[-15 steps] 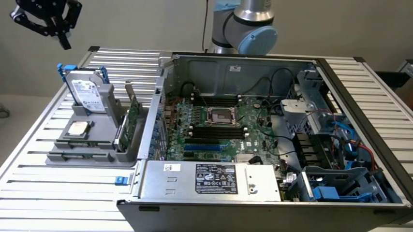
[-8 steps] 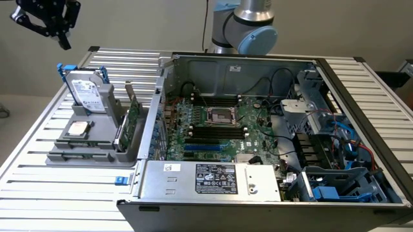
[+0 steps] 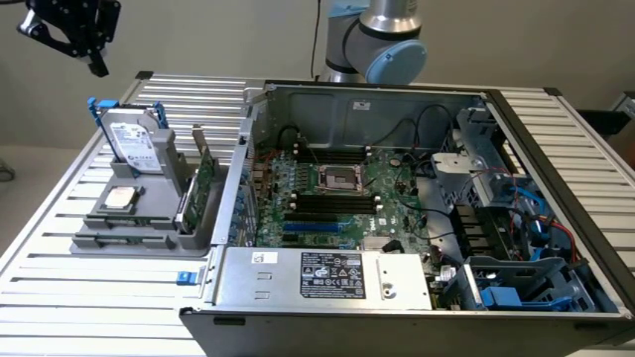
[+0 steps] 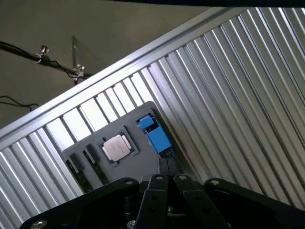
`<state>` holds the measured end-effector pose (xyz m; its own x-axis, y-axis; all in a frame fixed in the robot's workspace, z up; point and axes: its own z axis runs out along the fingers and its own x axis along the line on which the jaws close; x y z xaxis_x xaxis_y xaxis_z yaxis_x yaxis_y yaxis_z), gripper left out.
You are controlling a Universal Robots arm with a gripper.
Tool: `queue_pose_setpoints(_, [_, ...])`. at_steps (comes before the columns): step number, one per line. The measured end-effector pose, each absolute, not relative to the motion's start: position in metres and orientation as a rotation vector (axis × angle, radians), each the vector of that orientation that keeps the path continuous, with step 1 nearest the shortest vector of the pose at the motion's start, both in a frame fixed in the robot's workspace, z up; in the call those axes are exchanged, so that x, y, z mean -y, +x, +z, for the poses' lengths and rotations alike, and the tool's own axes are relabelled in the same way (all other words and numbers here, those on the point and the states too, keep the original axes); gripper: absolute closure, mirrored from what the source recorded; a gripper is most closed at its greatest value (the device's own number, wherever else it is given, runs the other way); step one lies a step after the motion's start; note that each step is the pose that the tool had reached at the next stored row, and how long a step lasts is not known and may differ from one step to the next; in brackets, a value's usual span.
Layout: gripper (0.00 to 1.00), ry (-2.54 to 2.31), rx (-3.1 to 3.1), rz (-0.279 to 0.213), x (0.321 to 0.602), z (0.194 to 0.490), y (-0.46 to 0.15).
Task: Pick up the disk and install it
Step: 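Pick up the disk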
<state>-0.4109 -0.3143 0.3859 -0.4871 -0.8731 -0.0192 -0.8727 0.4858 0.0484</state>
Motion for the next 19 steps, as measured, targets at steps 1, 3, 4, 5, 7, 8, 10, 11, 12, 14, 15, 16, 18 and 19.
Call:
queue_pose_setpoints(1, [0.89,1.611,2.686,-0.08,0.3143,0.3858,-0.4109])
queue_pose_setpoints(3, [0.89,1.659,2.655,-0.08,0.3143,0.3858,-0.4109])
queue_pose_setpoints(4, [0.89,1.682,2.64,-0.08,0.3143,0.3858,-0.4109])
queue_pose_setpoints(5, [0.89,1.706,2.624,-0.08,0.3143,0.3857,-0.4109])
queue_pose_setpoints(7, [0.89,1.752,2.593,-0.08,0.3142,0.3856,-0.4109])
queue_pose_setpoints(8, [0.89,1.775,2.576,-0.079,0.3143,0.3856,-0.4109])
queue_pose_setpoints(10, [0.89,1.823,2.542,-0.079,0.3142,0.3855,-0.4109])
queue_pose_setpoints(11, [0.89,1.845,2.525,-0.079,0.3143,0.3854,-0.4109])
queue_pose_setpoints(12, [0.89,1.868,2.508,-0.079,0.3143,0.3854,-0.4108])
queue_pose_setpoints(14, [0.89,1.912,2.473,-0.078,0.3142,0.3853,-0.4109])
queue_pose_setpoints(15, [0.89,1.934,2.455,-0.078,0.3143,0.3852,-0.4109])
queue_pose_setpoints(16, [0.89,1.958,2.436,-0.078,0.3143,0.3851,-0.4109])
queue_pose_setpoints(18, [0.89,2.0,2.4,-0.077,0.3142,0.3849,-0.4109])
queue_pose_setpoints(19, [0.89,2.021,2.382,-0.077,0.3143,0.3848,-0.4109])
